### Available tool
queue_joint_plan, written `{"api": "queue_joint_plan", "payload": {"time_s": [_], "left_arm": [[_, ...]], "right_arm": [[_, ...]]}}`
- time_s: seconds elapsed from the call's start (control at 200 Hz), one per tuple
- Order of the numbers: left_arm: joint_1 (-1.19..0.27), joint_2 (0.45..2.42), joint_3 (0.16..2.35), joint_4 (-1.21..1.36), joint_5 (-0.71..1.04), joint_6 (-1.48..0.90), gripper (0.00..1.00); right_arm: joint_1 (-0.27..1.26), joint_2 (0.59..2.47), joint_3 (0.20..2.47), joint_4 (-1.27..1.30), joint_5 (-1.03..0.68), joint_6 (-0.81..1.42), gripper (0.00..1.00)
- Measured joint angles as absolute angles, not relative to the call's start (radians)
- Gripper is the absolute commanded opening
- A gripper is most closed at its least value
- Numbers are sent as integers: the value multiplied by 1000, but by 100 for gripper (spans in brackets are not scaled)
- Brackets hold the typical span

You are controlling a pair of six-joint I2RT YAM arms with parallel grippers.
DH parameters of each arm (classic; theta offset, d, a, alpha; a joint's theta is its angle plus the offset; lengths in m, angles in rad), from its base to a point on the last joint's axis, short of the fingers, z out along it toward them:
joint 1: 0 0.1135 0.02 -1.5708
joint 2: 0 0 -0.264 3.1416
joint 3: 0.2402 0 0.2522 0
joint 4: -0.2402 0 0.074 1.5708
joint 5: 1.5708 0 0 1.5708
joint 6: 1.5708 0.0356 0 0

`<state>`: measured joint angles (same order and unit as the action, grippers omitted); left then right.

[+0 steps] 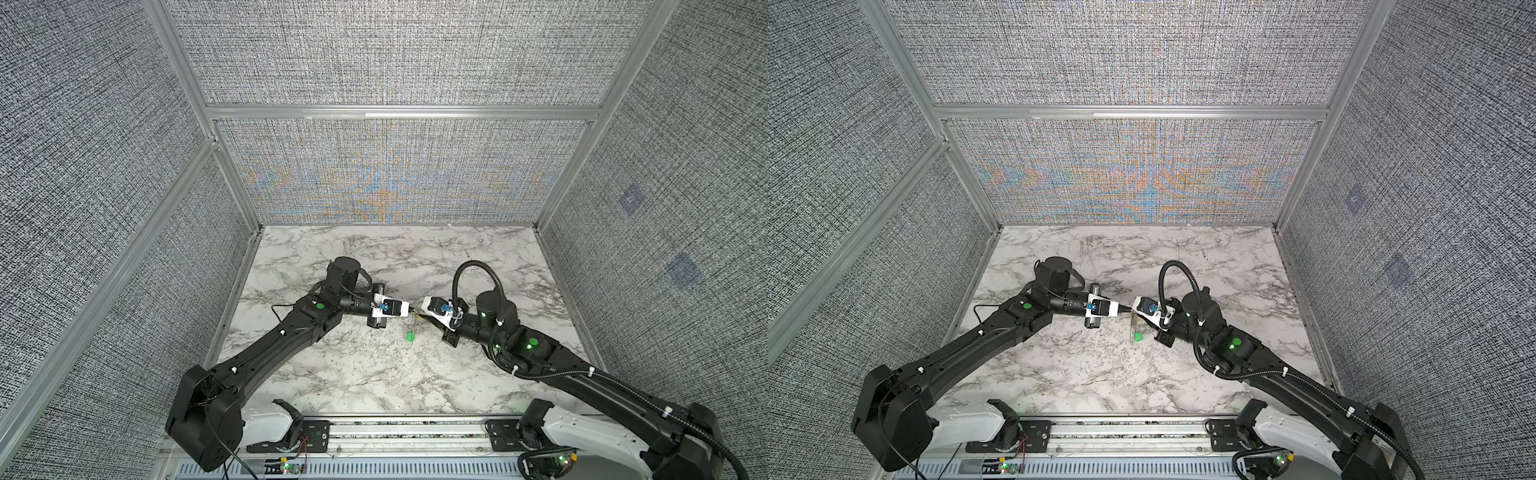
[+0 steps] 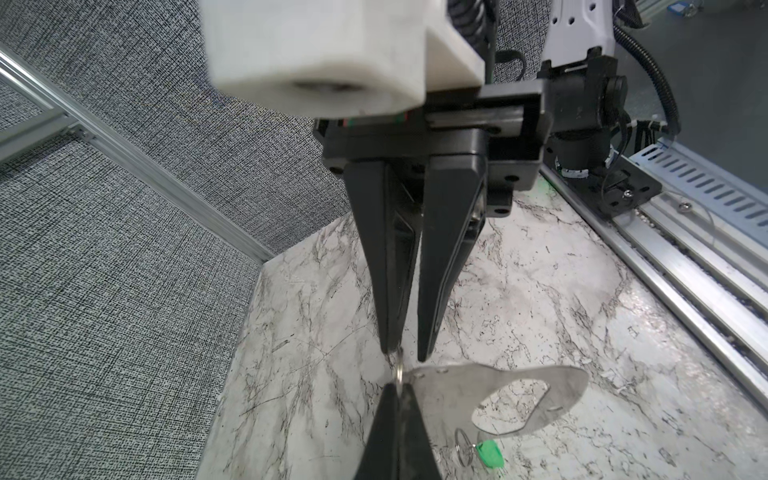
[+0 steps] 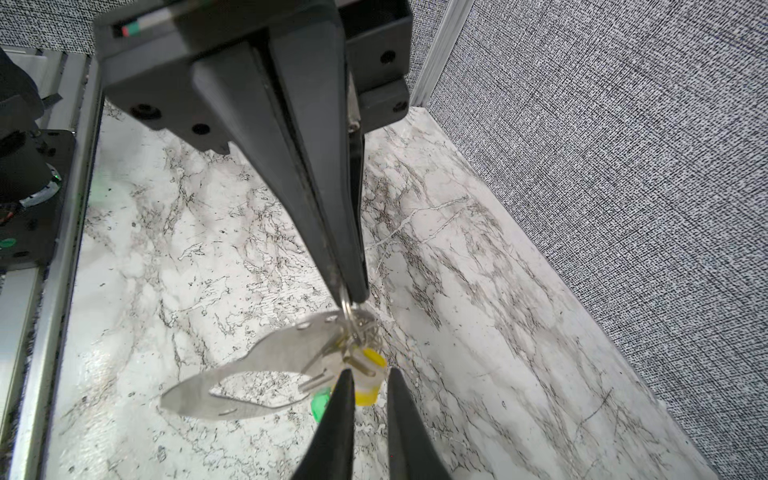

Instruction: Remove the keys from the keyring

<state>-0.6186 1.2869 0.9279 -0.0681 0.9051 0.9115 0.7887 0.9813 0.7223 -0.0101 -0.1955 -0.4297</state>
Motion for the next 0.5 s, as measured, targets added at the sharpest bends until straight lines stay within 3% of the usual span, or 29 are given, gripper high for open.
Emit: {"api": "queue_joint_plan", "payload": {"time_s": [0.5], "left_arm": [[-619, 1290, 931, -63, 945, 856, 0]], "right_arm": [[804, 968, 742, 6, -220, -443, 15]]}}
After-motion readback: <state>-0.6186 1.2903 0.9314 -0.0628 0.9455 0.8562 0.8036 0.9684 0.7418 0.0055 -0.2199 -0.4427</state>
